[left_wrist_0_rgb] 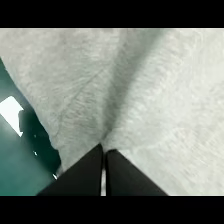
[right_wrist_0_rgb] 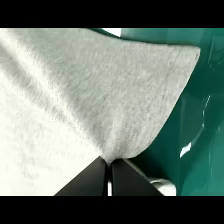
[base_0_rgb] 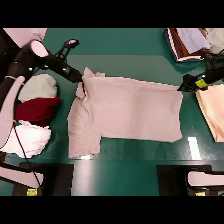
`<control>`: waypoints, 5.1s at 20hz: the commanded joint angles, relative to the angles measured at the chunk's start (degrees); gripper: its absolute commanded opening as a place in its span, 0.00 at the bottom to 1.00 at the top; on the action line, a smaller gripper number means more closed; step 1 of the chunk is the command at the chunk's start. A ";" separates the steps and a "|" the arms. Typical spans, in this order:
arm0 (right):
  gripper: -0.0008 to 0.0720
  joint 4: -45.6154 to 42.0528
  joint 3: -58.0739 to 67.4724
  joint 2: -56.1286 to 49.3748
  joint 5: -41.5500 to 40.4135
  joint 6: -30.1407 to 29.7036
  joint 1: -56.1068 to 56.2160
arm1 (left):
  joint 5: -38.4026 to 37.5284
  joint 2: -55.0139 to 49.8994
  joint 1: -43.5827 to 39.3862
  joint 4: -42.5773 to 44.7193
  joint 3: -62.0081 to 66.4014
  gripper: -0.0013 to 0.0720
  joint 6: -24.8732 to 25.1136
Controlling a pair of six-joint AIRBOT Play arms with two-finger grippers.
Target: Fold the shirts.
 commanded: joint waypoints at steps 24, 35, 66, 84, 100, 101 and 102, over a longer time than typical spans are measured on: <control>0.40 0.55 -17.42 20.94 5.05 -5.40 -2.89 | -1.14 18.78 18.56 -14.75 -44.09 0.76 1.77; 0.40 0.52 -17.38 22.60 5.42 -5.35 -2.89 | 4.83 18.53 12.39 -11.39 -46.14 0.55 -2.14; 0.03 4.85 -29.09 36.96 -5.07 -4.79 -9.79 | 2.73 35.19 12.57 -15.08 -27.58 0.04 -2.67; 0.03 3.45 36.30 41.05 4.59 -3.19 -21.07 | -4.57 44.85 12.57 -21.70 33.35 0.04 -16.83; 0.03 -7.56 9.55 -5.09 7.54 2.16 0.07 | 4.35 6.56 12.37 -23.08 -11.08 0.05 -3.04; 0.03 -7.54 11.17 -7.56 5.35 2.16 -0.02 | 7.93 4.39 12.37 -25.27 -11.02 0.05 -1.79; 0.03 -7.52 13.27 -9.84 3.02 2.19 -0.02 | 10.75 2.25 12.37 -27.61 -10.25 0.05 -0.37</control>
